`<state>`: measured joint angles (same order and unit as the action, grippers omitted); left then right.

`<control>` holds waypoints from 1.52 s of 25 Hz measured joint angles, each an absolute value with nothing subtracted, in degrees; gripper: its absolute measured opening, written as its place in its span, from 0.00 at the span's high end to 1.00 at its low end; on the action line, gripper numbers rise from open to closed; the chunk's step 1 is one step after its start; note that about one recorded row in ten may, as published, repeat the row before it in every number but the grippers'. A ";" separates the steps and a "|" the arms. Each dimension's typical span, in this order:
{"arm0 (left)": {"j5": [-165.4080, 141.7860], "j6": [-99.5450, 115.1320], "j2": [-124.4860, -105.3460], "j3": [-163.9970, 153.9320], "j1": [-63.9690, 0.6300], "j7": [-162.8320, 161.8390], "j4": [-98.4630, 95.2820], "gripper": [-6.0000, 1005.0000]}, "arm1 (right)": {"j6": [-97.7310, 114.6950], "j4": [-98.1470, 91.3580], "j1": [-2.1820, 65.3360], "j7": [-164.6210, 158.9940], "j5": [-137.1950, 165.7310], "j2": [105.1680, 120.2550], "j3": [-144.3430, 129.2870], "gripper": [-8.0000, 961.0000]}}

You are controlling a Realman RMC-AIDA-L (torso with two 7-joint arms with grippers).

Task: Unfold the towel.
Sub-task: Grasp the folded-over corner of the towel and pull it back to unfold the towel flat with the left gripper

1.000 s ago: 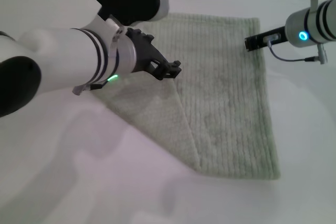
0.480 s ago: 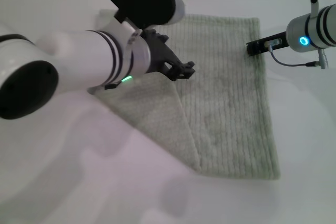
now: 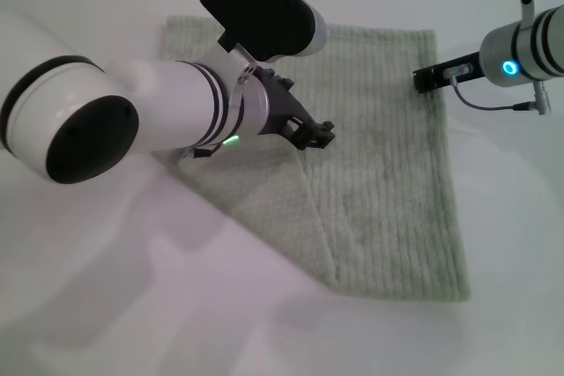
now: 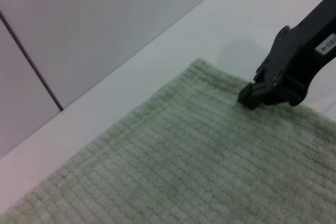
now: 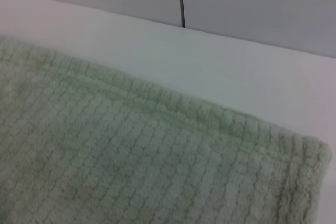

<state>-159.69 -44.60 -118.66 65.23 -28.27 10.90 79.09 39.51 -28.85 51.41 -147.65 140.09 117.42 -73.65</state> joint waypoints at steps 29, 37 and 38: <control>-159.36 -40.53 -118.83 65.89 -35.03 7.54 66.37 0.21 | 39.42 -27.76 51.74 -147.65 140.16 117.43 -73.65 0.99; -159.08 -39.87 -118.83 65.98 -36.98 6.62 62.95 0.22 | 39.46 -27.87 51.77 -147.65 140.26 117.49 -73.65 0.99; -159.08 -39.81 -118.83 65.97 -37.14 6.59 62.76 0.22 | 39.47 -27.89 51.77 -147.66 140.31 117.50 -73.65 0.99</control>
